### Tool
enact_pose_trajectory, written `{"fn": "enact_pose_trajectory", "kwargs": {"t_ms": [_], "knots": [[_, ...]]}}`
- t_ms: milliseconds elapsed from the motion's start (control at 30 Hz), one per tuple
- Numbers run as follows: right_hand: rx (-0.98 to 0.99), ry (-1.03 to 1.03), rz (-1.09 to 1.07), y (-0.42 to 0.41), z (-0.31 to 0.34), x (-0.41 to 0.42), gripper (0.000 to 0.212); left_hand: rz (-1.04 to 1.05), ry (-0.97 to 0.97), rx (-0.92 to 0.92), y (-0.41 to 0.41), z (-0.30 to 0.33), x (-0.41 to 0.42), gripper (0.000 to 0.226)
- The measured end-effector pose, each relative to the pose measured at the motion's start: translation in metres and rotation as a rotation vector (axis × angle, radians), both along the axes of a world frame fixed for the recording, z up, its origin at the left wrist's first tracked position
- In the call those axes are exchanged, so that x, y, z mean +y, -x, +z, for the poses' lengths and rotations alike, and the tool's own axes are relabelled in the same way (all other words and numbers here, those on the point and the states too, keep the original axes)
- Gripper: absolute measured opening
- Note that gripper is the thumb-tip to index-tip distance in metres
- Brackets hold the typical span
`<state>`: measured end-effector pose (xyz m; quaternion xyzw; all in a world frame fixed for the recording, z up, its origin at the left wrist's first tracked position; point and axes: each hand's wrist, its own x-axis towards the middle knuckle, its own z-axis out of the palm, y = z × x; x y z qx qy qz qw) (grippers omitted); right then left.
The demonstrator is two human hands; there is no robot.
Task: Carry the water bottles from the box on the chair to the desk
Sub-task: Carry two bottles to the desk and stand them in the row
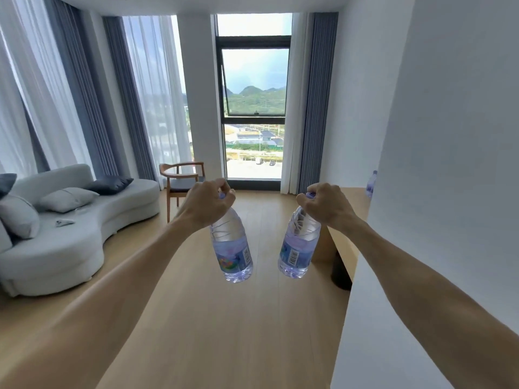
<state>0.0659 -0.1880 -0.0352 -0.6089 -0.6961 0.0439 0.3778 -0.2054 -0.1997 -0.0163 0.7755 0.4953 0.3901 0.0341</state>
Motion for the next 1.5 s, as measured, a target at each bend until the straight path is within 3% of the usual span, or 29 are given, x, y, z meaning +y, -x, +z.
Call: {"fn": "enact_pose_trajectory", "kwargs": {"t_ms": [733, 1200, 1500], "knots": [[0.049, 0.045, -0.067, -0.094, -0.024, 0.466, 0.041, -0.117, 0.07, 0.077, -0.083, -0.025, 0.501, 0.018], [0.059, 0.075, -0.114, -0.161, -0.041, 0.717, 0.04, -0.1, 0.064, 0.004, -0.159, -0.032, 0.774, 0.021], [0.063, 0.109, -0.288, -0.222, -0.056, 0.871, 0.039, -0.325, 0.157, 0.024, -0.238, -0.049, 0.97, 0.022]]}}
